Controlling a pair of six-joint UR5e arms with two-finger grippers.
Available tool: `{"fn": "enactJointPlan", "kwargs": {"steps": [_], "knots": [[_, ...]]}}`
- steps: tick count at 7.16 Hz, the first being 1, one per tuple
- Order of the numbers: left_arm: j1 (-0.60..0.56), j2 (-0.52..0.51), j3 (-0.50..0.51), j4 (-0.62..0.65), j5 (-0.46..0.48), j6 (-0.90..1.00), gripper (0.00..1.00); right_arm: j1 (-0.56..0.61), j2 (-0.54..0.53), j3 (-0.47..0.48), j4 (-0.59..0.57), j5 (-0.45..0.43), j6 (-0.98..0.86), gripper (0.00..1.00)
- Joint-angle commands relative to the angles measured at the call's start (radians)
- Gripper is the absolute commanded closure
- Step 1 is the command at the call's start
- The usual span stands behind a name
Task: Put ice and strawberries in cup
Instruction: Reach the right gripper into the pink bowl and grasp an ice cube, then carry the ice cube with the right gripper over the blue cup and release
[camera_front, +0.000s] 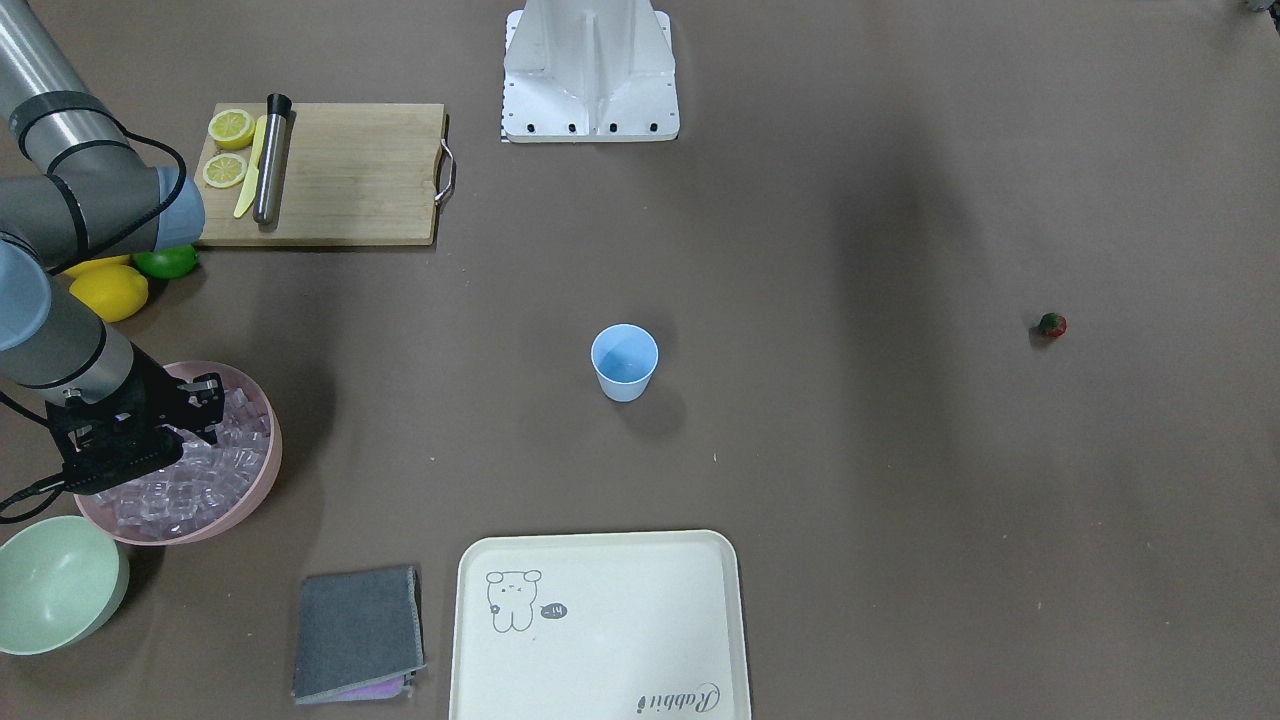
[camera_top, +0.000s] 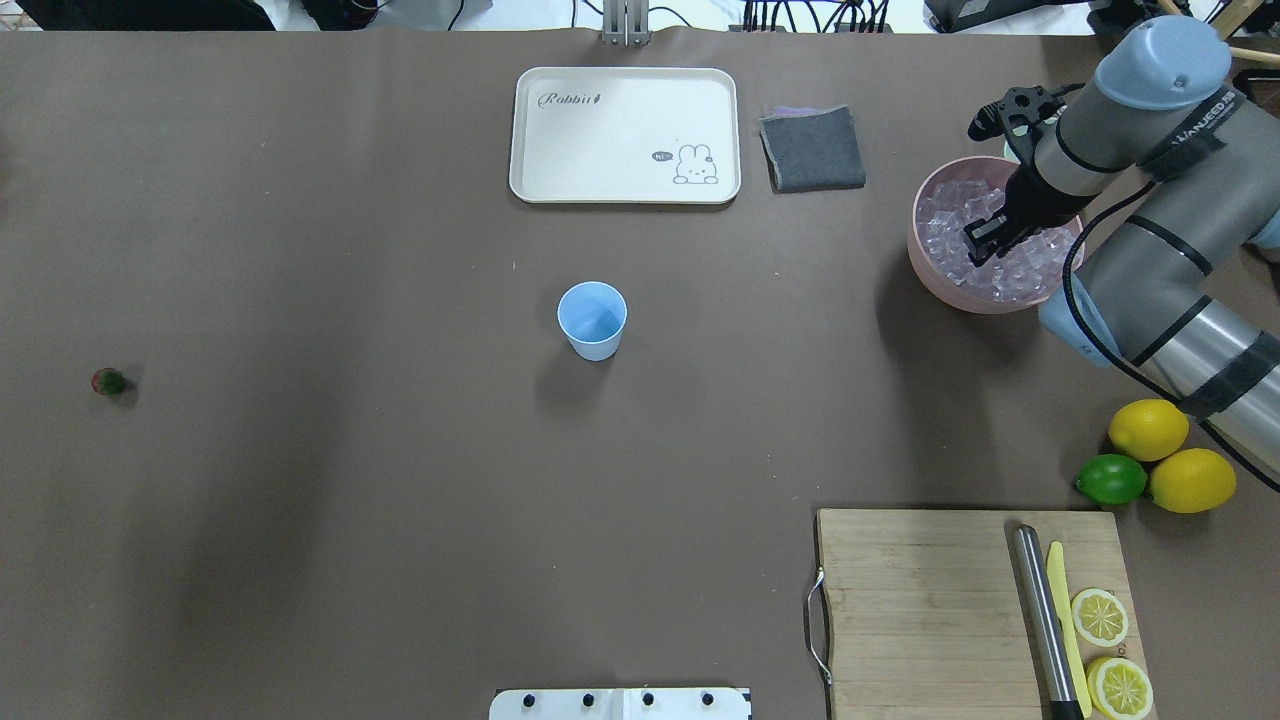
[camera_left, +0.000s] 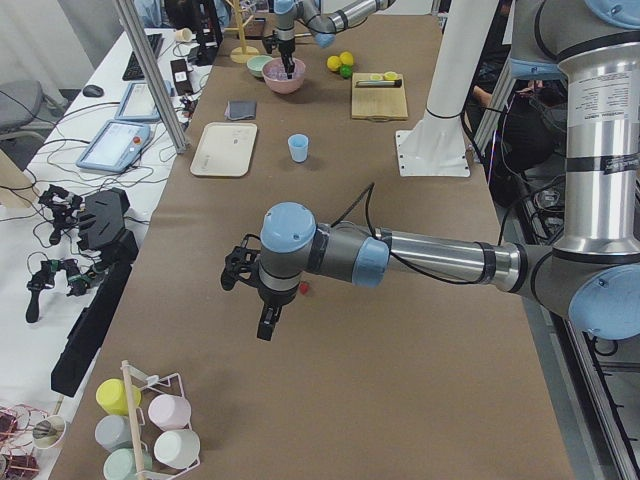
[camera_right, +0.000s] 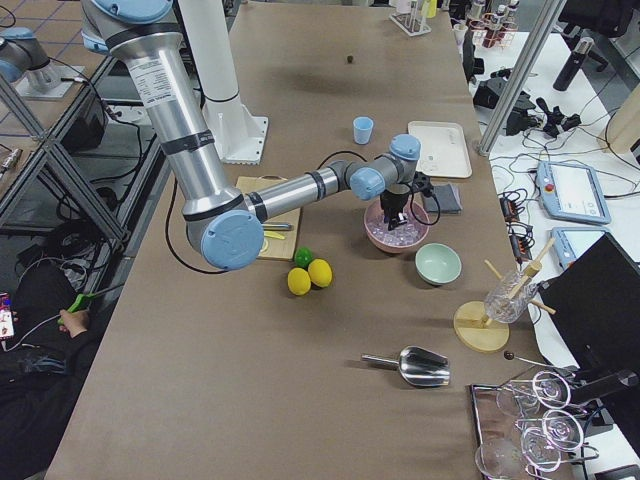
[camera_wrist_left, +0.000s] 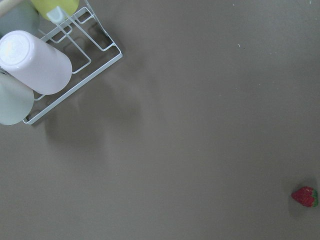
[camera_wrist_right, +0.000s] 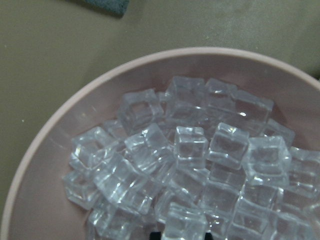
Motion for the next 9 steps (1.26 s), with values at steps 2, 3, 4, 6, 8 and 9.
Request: {"fn": "enactJointPlan", "kwargs": {"steps": [2,3,4,6,8,9], "knots": [[0.0,0.002,0.0,0.0,0.0,0.001,0.02,0.042,0.019,0.056,-0.017,0.03,0.003,1.0],[0.0,0.002,0.0,0.0,0.0,0.001,0.02,0.058,0.062,0.093,-0.079,0.064,0.003,1.0],[0.0,0.002,0.0,0.0,0.0,-0.002,0.02,0.063,0.1,0.142,-0.138,0.131,0.02,1.0],[0.0,0.003,-0.003,0.0,0.0,-0.006,0.02,0.011,0.186,0.171,-0.152,0.168,0.218,1.0],[0.0,-0.002,0.0,0.0,0.0,-0.006,0.02,-0.12,0.263,0.161,-0.061,0.155,0.488,1.0],[0.003,-0.005,0.001,0.002,0.0,-0.006,0.02,-0.185,0.274,0.142,0.055,0.115,0.618,1.0]]}}
